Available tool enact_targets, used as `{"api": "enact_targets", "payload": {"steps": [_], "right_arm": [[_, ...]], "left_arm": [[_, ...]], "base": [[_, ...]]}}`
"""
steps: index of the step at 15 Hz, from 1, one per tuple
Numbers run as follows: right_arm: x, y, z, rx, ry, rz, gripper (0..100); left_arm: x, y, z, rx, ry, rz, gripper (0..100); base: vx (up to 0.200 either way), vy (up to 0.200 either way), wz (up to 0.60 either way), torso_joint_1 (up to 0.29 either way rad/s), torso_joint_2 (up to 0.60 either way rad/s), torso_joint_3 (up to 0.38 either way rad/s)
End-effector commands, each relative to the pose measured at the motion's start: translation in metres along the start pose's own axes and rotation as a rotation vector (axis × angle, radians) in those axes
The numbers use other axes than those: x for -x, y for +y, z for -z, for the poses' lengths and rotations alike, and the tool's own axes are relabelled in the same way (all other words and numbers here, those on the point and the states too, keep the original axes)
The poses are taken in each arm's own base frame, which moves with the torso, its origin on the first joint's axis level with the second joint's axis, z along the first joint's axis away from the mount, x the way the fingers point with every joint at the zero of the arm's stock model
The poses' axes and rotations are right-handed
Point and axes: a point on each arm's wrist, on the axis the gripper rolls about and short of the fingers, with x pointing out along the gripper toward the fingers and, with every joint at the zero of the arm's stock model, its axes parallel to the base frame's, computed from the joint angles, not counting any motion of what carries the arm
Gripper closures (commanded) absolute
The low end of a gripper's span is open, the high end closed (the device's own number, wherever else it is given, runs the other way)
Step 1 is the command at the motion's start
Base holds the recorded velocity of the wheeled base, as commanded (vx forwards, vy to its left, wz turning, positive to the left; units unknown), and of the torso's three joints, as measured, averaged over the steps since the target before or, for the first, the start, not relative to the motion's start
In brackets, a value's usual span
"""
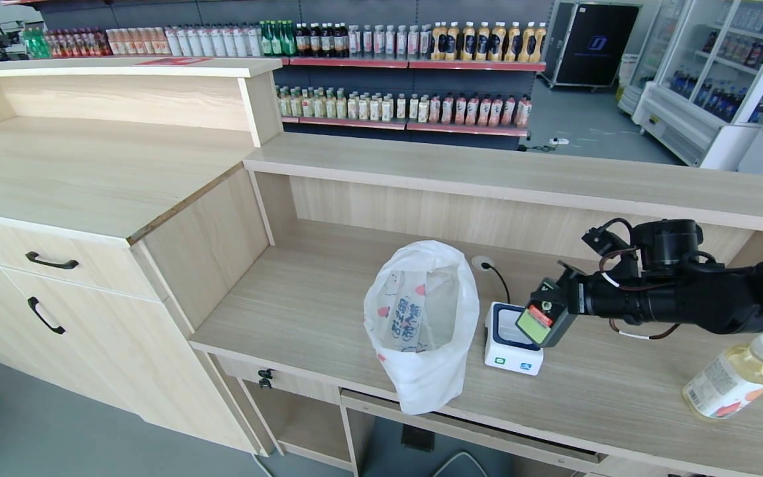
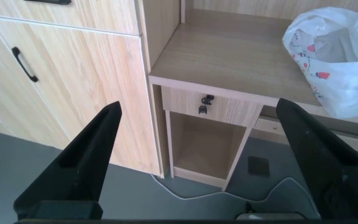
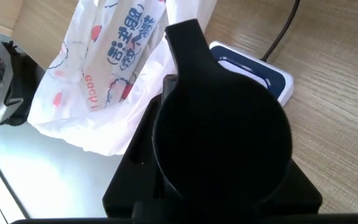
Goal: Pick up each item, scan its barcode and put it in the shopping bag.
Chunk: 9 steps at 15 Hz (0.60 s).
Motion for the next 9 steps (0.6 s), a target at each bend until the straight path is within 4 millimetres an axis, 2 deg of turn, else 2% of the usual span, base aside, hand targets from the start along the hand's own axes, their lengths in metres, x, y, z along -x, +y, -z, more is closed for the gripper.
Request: {"api": "enact_targets", "payload": {"steps": [1,6,9], "right_arm": [[-0.007,-0.001,0.003,0.000,0.007,-0.006,100],[-0.020,-0.003,-0.001,0.010,-0.006,-0.017,100],[-0.031,0.003,-0.005,0.031,-0.009,-0.040,100]], "left_arm": [[0.000,0.000,0.000,0.000,0.000,0.000,0],[0.000,0.000,0.000,0.000,0.000,0.000,0],[0.000,0.000,0.000,0.000,0.000,0.000,0]], "base": [[0.000,0.000,0.00,0.000,0.00,0.000],[0.000,0.000,0.00,0.000,0.00,0.000],[0.000,0.000,0.00,0.000,0.00,0.000]]}}
